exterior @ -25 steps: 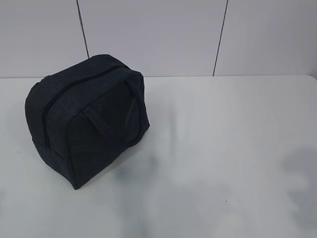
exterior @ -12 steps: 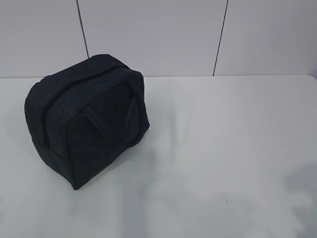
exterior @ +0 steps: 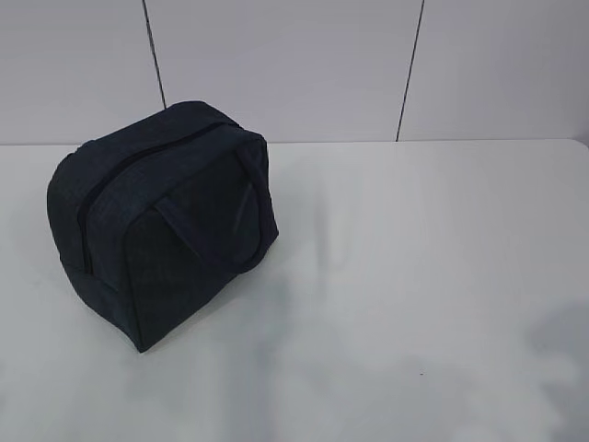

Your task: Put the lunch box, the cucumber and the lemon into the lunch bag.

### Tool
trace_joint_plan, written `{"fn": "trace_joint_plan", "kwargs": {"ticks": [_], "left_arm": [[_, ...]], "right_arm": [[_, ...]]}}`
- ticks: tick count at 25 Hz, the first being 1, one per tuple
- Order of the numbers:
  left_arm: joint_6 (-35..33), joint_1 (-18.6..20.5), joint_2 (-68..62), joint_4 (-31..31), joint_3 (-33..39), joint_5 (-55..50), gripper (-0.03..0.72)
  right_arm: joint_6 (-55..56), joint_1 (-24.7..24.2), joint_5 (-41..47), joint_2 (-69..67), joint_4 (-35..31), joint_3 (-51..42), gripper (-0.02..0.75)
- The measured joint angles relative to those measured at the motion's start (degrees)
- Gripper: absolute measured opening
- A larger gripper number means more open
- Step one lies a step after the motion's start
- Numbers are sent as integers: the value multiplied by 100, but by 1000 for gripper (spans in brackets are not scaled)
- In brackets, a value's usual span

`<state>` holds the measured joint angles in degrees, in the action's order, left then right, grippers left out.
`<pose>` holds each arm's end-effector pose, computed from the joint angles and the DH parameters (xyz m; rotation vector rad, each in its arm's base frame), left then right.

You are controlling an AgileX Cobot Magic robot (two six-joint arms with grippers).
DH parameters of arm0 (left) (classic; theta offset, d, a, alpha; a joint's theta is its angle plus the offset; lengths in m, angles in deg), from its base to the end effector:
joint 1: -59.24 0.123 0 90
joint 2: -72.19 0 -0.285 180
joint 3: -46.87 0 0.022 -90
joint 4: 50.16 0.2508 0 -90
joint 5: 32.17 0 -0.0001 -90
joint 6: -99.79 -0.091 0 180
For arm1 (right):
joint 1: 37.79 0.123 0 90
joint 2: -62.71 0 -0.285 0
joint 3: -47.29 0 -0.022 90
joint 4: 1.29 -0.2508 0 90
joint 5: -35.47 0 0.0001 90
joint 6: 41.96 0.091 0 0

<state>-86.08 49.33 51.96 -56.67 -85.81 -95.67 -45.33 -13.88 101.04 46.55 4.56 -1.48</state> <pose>0.0224 -0.0133 0.2783 0.3089 2.2657 -0.1794 0.0154 -0.0024 0.2697 -0.5353 2.2088 0.0610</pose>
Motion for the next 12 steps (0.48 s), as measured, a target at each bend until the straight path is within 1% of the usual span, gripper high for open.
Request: {"fn": "trace_joint_plan", "kwargs": {"ticks": [7,9,10,12], "left_arm": [[0,12,147,0,0,2,432],[0,143,264,0,0,2,432],[0,269,309,0,0,2,432],[0,563,345,0,0,2,432]], "right_arm": [[0,-25,-8,61,5,0,497],[0,-262,-8,88,5,0,498],[0,-433,-8,98,5,0,498],[0,-960,-8,98,5,0,498]]}}
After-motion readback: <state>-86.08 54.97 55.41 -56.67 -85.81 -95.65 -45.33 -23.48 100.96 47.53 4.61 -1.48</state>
